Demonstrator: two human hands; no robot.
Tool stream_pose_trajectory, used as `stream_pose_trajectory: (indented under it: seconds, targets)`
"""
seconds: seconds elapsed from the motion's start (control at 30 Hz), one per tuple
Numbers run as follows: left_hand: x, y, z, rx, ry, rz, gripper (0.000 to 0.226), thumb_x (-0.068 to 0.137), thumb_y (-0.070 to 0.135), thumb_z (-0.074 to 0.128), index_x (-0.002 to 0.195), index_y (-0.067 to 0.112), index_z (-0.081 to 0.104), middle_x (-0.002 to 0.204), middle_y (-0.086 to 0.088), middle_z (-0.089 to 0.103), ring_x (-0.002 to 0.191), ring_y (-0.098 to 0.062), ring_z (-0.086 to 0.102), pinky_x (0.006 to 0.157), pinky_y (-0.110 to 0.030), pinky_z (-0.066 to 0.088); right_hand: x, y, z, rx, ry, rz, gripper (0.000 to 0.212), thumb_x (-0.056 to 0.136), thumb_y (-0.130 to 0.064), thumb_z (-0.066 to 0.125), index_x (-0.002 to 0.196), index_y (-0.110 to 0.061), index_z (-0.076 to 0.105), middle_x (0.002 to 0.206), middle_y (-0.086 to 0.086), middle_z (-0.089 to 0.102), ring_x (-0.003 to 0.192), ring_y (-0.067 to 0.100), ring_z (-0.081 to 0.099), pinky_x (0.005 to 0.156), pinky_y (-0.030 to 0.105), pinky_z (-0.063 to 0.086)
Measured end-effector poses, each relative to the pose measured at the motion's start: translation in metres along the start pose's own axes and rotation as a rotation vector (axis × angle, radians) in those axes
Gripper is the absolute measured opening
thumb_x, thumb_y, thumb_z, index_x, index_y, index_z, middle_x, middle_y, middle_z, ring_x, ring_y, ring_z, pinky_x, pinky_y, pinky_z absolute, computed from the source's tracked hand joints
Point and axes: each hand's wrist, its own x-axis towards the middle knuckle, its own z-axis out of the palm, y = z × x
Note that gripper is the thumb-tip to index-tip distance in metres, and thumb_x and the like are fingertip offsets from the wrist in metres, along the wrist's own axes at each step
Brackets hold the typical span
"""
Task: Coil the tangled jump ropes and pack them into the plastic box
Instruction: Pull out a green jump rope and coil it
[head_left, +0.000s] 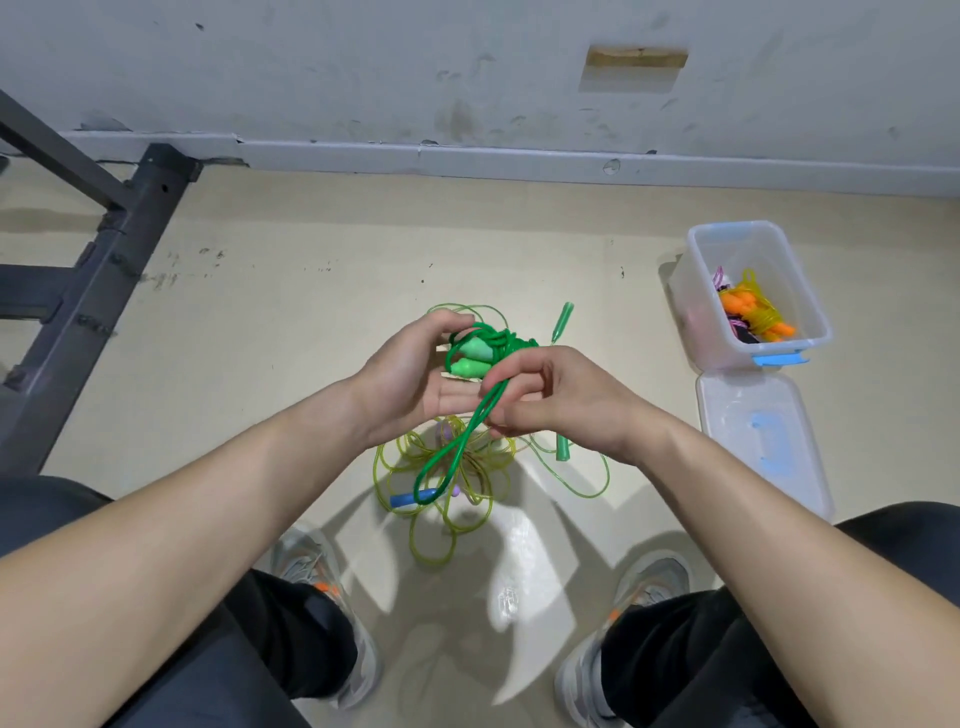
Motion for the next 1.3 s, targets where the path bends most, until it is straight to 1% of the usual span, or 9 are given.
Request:
stream_pose_trajectory:
  seconds: [0.1, 0.23, 0.4, 0.63, 0.77, 0.87, 1.0, 1.1, 1.3]
  targets:
    - [-0.006, -0.001, 0.001, 0.137, 0.023, 0.121, 0.013, 0.101, 0.009, 0.051, 0.11, 0.007, 0.06, 0.094, -0.014, 0.07, 0.074, -0.025, 0.073, 0.059, -0.027, 0.058, 0.002, 0.003, 0.001, 0.05, 0.07, -0.051, 0.017, 0.088, 0.003, 0.071, 0.099, -0.007, 0.062, 0.07, 0.008, 0.072, 0.065, 0.021, 0.072, 0.077, 0.035, 0.061]
    - [-0.005, -0.008, 0.0, 0.342, 0.15, 0.247, 0.015, 0.104, 0.017, 0.051, 0.119, 0.018, 0.049, 0.093, -0.013, 0.067, 0.065, -0.016, 0.069, 0.056, -0.022, 0.054, 0.004, 0.001, 0.003, -0.027, 0.137, -0.114, 0.008, 0.097, -0.013, 0.064, 0.091, -0.011, 0.058, 0.063, 0.012, 0.067, 0.052, 0.023, 0.061, 0.06, 0.034, 0.054]
    - [-0.004, -0.013, -0.006, 0.447, 0.158, 0.28, 0.014, 0.103, 0.017, 0.053, 0.114, 0.023, 0.046, 0.09, -0.01, 0.07, 0.07, -0.02, 0.071, 0.062, -0.026, 0.054, 0.006, 0.006, 0.009, -0.175, 0.28, -0.233, 0.032, 0.1, -0.032, 0.057, 0.078, -0.009, 0.058, 0.06, 0.008, 0.038, 0.059, 0.019, 0.033, 0.056, 0.031, 0.028]
    - [0.0, -0.015, -0.006, 0.477, 0.293, 0.39, 0.009, 0.097, 0.016, 0.063, 0.101, 0.023, 0.06, 0.114, -0.008, 0.07, 0.094, -0.022, 0.073, 0.082, -0.036, 0.061, 0.01, 0.005, 0.009, -0.041, 0.395, -0.338, 0.016, 0.099, -0.008, 0.059, 0.087, -0.01, 0.069, 0.078, 0.004, 0.066, 0.071, 0.007, 0.057, 0.069, 0.02, 0.044]
    - [-0.003, -0.017, -0.004, 0.64, 0.237, 0.411, 0.017, 0.084, 0.027, 0.071, 0.1, 0.02, 0.071, 0.093, -0.006, 0.075, 0.09, -0.032, 0.072, 0.085, -0.05, 0.06, 0.014, 0.0, 0.013, 0.084, 0.372, -0.259, 0.008, 0.098, -0.001, 0.053, 0.095, -0.006, 0.059, 0.068, 0.005, 0.066, 0.067, 0.017, 0.059, 0.066, 0.028, 0.048]
    - [-0.003, -0.021, -0.002, 0.679, 0.202, 0.402, 0.016, 0.085, 0.026, 0.072, 0.099, 0.018, 0.073, 0.093, -0.007, 0.075, 0.091, -0.033, 0.072, 0.086, -0.052, 0.059, 0.014, -0.006, 0.011, 0.069, 0.396, -0.229, 0.018, 0.089, 0.003, 0.043, 0.089, -0.01, 0.055, 0.058, 0.002, 0.053, 0.059, 0.016, 0.047, 0.058, 0.023, 0.041]
    - [-0.005, -0.023, -0.001, 0.556, 0.143, 0.331, 0.011, 0.093, 0.01, 0.069, 0.103, 0.007, 0.071, 0.097, -0.012, 0.076, 0.09, -0.03, 0.074, 0.083, -0.04, 0.061, 0.013, -0.01, 0.009, 0.112, 0.437, -0.216, 0.029, 0.098, 0.0, 0.037, 0.098, -0.01, 0.064, 0.051, -0.016, 0.041, 0.051, 0.007, 0.032, 0.05, 0.018, 0.028]
    - [-0.008, -0.023, 0.003, 0.464, 0.136, 0.281, 0.014, 0.095, 0.003, 0.063, 0.108, 0.0, 0.07, 0.096, -0.011, 0.075, 0.08, -0.016, 0.074, 0.07, -0.023, 0.058, 0.015, -0.012, 0.011, 0.045, 0.457, -0.246, 0.033, 0.109, -0.025, 0.039, 0.092, -0.015, 0.065, 0.049, -0.024, 0.049, 0.051, -0.004, 0.045, 0.058, 0.014, 0.031]
    - [-0.009, -0.023, 0.009, 0.404, 0.149, 0.272, 0.015, 0.101, 0.003, 0.053, 0.095, 0.001, 0.067, 0.08, -0.004, 0.073, 0.071, -0.01, 0.072, 0.065, -0.017, 0.054, 0.021, -0.008, 0.008, 0.167, 0.562, -0.218, 0.043, 0.103, -0.04, 0.048, 0.065, -0.02, 0.05, 0.058, -0.002, 0.035, 0.051, 0.011, 0.027, 0.053, 0.028, 0.023]
